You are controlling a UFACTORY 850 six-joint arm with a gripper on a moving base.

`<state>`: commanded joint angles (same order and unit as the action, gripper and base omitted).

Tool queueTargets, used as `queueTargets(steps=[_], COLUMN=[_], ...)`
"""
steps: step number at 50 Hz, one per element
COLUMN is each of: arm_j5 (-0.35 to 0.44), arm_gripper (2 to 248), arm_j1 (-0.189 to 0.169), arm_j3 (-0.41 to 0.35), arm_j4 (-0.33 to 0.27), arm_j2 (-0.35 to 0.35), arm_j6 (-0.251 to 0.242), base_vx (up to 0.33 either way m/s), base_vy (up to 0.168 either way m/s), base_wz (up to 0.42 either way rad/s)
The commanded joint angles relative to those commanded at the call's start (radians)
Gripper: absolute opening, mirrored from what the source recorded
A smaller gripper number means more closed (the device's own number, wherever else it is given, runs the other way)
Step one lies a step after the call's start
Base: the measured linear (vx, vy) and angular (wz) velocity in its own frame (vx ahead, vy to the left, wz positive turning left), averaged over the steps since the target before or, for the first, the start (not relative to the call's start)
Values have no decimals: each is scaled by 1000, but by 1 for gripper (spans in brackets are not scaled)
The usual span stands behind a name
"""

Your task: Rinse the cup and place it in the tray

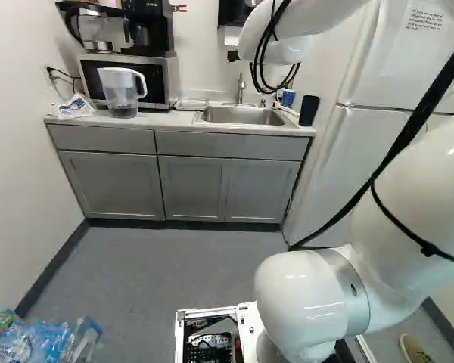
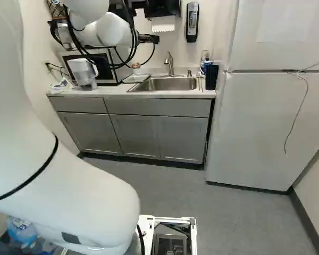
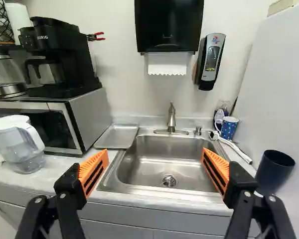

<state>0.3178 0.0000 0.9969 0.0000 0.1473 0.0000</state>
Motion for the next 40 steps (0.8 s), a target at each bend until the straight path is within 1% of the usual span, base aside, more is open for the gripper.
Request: queueTargets(steps=[13,18,28,40], arm_j5=[0,0,0,0], arm_gripper=[247,247,247,247], arm_j1=[0,0,0,0], arm_j3=[0,0,0,0], arm_j4=[0,0,0,0], arm_j2=[0,0,0,0], arm_j6=[0,0,0,0], base_vx=[0,63,126,176], base_vy=[0,47,3,5], base_wz=[0,10,-17,-18])
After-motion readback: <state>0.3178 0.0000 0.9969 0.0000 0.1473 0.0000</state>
